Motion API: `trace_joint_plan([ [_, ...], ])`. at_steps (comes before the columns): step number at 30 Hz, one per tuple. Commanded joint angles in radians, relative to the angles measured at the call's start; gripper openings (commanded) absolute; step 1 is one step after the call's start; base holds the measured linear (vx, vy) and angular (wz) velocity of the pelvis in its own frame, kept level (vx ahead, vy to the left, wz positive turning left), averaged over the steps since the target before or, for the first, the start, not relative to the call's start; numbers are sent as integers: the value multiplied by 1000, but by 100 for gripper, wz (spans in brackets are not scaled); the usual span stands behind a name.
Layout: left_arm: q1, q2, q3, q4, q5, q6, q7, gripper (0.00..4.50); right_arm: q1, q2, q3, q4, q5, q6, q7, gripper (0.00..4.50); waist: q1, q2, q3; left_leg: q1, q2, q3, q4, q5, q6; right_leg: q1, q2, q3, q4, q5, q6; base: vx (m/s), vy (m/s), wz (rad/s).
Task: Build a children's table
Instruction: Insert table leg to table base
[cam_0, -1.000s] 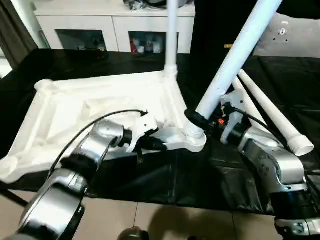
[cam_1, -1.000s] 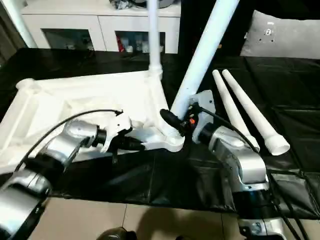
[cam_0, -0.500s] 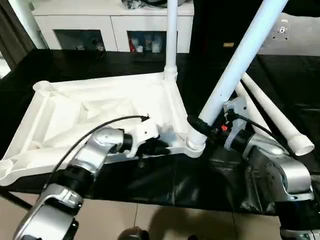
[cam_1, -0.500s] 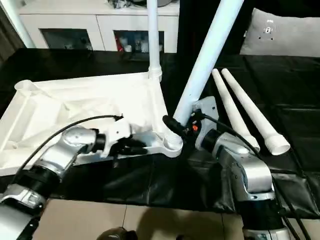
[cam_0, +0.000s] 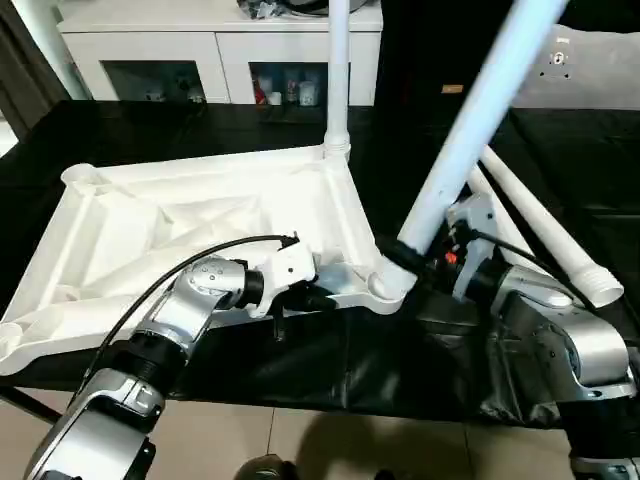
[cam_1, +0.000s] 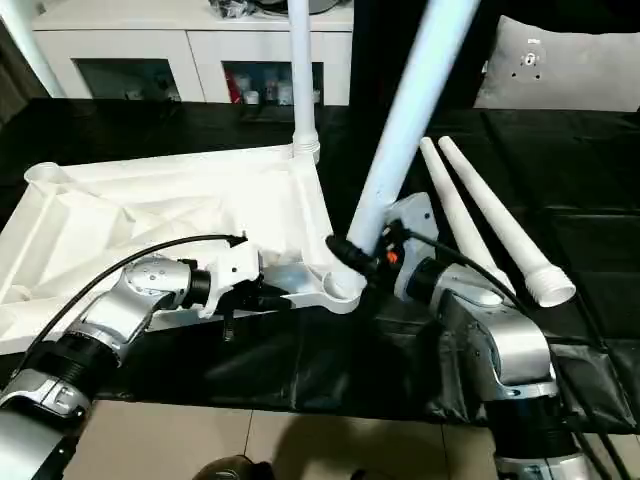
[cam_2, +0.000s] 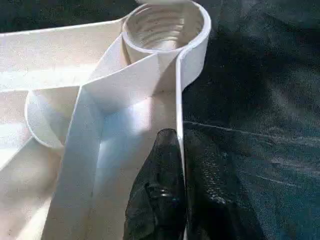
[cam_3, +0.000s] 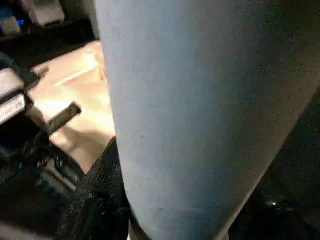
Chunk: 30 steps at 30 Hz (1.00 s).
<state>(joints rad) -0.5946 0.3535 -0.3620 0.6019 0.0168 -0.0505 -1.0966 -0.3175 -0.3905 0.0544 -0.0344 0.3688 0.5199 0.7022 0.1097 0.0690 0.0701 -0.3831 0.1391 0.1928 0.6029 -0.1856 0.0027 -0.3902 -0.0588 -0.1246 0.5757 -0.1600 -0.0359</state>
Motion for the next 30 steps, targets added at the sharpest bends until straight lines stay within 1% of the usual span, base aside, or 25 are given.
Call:
trace_joint_plan([
  [1, 6, 24, -5, 26, 33, -14, 17, 0, -22, -16, 25, 3, -19, -4, 35, 193, 1, -21, -63, 25, 102, -57, -74, -238, 43, 38, -135, 75, -102, -498, -36, 0, 0, 0],
  [4, 6, 22, 1, 25, 25, -14, 15, 0, -43, -33, 38, 33, -31, -12, 62, 193, -1, -25, -64, 26, 101, -57, -73, -241, 43, 38, -134, 72, -104, -517, -35, 0, 0, 0],
  [5, 6, 21, 2, 26, 23, -14, 14, 0, -47, -37, 41, 39, -32, -14, 69, 193, -1, -23, -64, 26, 102, -57, -73, -238, 44, 37, -134, 72, -104, -512, -37, 0, 0, 0],
  [6, 10, 23, 3, 23, 20, -20, 5, 0, -62, -49, 60, 51, -42, -20, 94, 193, -2, -23, -63, 27, 103, -57, -73, -239, 44, 36, -133, 73, -104, -512, -38, 0, 0, 0],
  [7, 11, 23, 3, 23, 20, -24, 3, 0, -69, -56, 71, 56, -47, -26, 108, 193, -2, -23, -64, 25, 103, -57, -72, -236, 45, 39, -133, 72, -102, -504, -40, 0, 0, 0],
  [8, 12, 24, 3, 22, 20, -27, 1, 0, -74, -60, 79, 59, -51, -30, 119, 193, -1, -25, -64, 25, 103, -56, -72, -232, 48, 38, -133, 74, -100, -497, -40, 0, 0, 0],
  [9, 16, 23, 1, 19, 16, -45, -14, 0, -94, -66, 98, 79, -59, -37, 140, 193, -2, -30, -65, 23, 103, -56, -72, -225, 52, 39, -133, 73, -98, -488, -45, 0, 0, 0],
  [11, 18, 24, -2, 15, 15, -51, -21, 0, -104, -64, 103, 94, -62, -39, 146, 193, -2, -29, -66, 22, 103, -55, -71, -214, 57, 38, -134, 75, -97, -477, -52, 0, 0, 0],
  [13, 22, 25, -5, 9, 14, -61, -36, 0, -119, -61, 110, 123, -70, -46, 158, 193, -2, -27, -67, 22, 106, -56, -72, -205, 60, 38, -132, 75, -93, -455, -61, 0, 0, 0],
  [14, 23, 25, -5, 8, 14, -61, -37, 0, -122, -60, 112, 128, -71, -47, 162, 193, -2, -32, -68, 22, 106, -54, -71, -200, 62, 39, -133, 75, -90, -441, -70, 0, 0, 0],
  [16, 24, 25, -9, 6, 18, -66, -36, 0, -134, -56, 120, 163, -68, -51, 184, 193, -1, -31, -68, 21, 106, -53, -70, -193, 64, 40, -134, 76, -89, -435, -76, 0, 0, 0],
  [17, 23, 25, -11, 5, 17, -66, -40, 0, -137, -53, 125, 176, -71, -55, 191, 193, -1, -34, -68, 21, 106, -52, -70, -195, 65, 39, -134, 76, -89, -437, -77, 0, 0, 0],
  [18, 23, 25, -12, 4, 16, -67, -44, 0, -141, -51, 129, 187, -74, -59, 196, 193, 0, -33, -67, 20, 105, -52, -69, -195, 66, 40, -135, 76, -90, -443, -75, 0, 0, 0],
  [21, 32, 28, -16, -21, -1, -55, -79, 0, -147, -43, 136, 216, -86, -75, 199, 193, -1, -32, -67, 22, 108, -54, -71, -199, 62, 39, -134, 76, -90, -449, -75, 0, 0, 0],
  [23, 36, 30, -17, -30, -8, -50, -93, 0, -150, -41, 136, 225, -87, -80, 199, 193, -2, -31, -67, 23, 109, -53, -72, -200, 60, 38, -134, 78, -90, -443, -80, 0, 0, 0],
  [24, 39, 31, -16, -38, -12, -48, -99, 0, -153, -39, 136, 233, -88, -84, 201, 193, 0, -31, -68, 23, 109, -53, -71, -201, 59, 39, -135, 78, -88, -440, -86, 0, 0, 0],
  [25, 39, 31, -15, -41, -13, -48, -99, 0, -154, -38, 136, 237, -89, -86, 203, 193, 1, -31, -68, 22, 109, -53, -71, -197, 60, 40, -135, 78, -87, -435, -86, 0, 0, 0],
  [26, 41, 31, -16, -47, -16, -47, -105, 0, -155, -36, 135, 241, -89, -87, 204, 193, 3, -32, -69, 23, 111, -53, -72, -196, 59, 40, -135, 78, -85, -428, -87, 0, 0, 0],
  [28, 42, 30, -16, -53, -20, -45, -110, 0, -155, -33, 136, 246, -90, -89, 206, 193, 3, -31, -69, 23, 113, -54, -73, -200, 55, 40, -136, 79, -83, -418, -92, 0, 0, 0],
  [30, 48, 24, -11, -74, -41, -34, -123, 0, -153, -26, 137, 254, -92, -94, 209, 193, 2, -32, -71, 22, 113, -54, -73, -197, 53, 42, -138, 80, -81, -405, -100, 0, 0, 0],
])
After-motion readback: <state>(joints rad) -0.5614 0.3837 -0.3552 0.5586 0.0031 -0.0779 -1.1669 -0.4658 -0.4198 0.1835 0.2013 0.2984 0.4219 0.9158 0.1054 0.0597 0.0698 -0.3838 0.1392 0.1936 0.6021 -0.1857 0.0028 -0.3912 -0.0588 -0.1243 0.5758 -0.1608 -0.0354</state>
